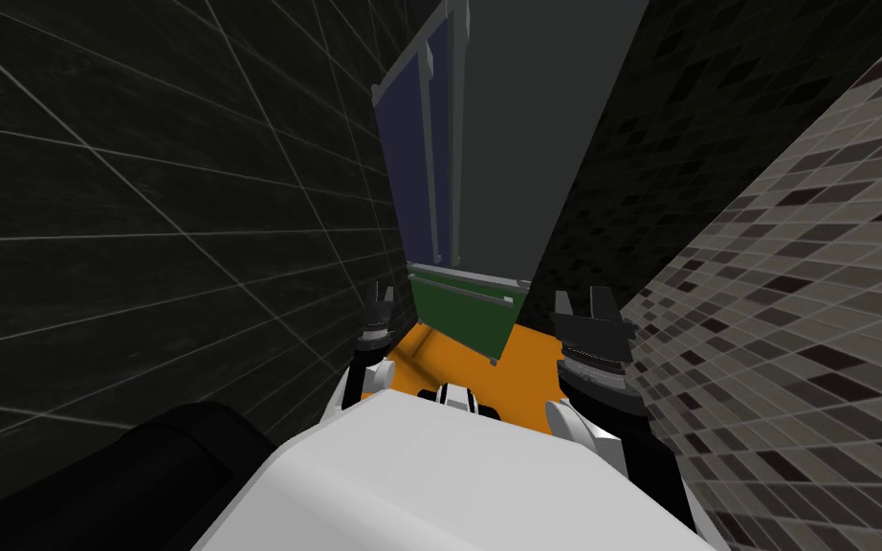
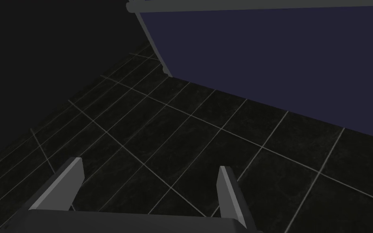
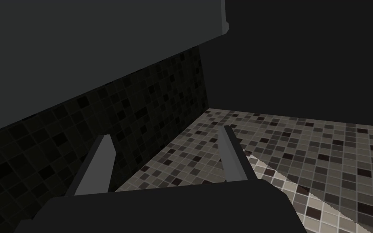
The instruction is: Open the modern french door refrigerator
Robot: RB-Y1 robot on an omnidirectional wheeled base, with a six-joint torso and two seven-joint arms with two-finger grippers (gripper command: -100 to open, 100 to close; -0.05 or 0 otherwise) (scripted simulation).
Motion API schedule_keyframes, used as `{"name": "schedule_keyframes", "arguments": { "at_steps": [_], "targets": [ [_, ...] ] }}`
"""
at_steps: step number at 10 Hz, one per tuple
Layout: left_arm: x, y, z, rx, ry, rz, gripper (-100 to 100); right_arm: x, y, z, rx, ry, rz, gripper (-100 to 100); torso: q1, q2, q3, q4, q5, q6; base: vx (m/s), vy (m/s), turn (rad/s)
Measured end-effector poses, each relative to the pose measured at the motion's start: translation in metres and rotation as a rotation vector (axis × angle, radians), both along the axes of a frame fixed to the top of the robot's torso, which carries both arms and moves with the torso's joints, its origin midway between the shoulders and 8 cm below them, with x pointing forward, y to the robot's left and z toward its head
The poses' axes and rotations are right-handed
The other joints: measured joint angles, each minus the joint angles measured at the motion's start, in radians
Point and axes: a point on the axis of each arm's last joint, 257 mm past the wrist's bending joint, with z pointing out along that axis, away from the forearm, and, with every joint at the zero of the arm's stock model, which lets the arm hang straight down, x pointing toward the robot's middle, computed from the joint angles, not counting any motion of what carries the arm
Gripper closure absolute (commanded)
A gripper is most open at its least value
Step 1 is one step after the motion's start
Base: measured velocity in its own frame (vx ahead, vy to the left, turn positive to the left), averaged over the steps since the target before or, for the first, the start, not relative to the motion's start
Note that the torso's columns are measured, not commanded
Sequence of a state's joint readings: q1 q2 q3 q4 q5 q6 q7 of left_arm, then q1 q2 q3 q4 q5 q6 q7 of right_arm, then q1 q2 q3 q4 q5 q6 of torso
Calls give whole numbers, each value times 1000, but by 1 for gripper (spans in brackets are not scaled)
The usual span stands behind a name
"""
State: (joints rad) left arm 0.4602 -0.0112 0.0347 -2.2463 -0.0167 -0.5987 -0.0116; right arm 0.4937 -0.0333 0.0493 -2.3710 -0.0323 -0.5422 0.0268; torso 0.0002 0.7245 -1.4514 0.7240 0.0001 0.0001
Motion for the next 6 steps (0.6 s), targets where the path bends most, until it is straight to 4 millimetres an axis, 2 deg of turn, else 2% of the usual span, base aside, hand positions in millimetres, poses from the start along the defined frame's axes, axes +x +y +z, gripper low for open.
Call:
{"name": "schedule_keyframes", "arguments": {
  "at_steps": [4, 6],
  "targets": [
    [9, -10, -16, 86, 35, -38, -100, 0, 0, 0, 0, 0, 0, 0, 0, 13, -25, 14, 0, 0, 57, 6, -31],
    [15, -14, -30, 130, 64, -54, -100, 0, 0, 0, 0, 0, 0, 0, 0, 12, -26, 14, 0, 0, 110, 1, -63]
  ]
}}
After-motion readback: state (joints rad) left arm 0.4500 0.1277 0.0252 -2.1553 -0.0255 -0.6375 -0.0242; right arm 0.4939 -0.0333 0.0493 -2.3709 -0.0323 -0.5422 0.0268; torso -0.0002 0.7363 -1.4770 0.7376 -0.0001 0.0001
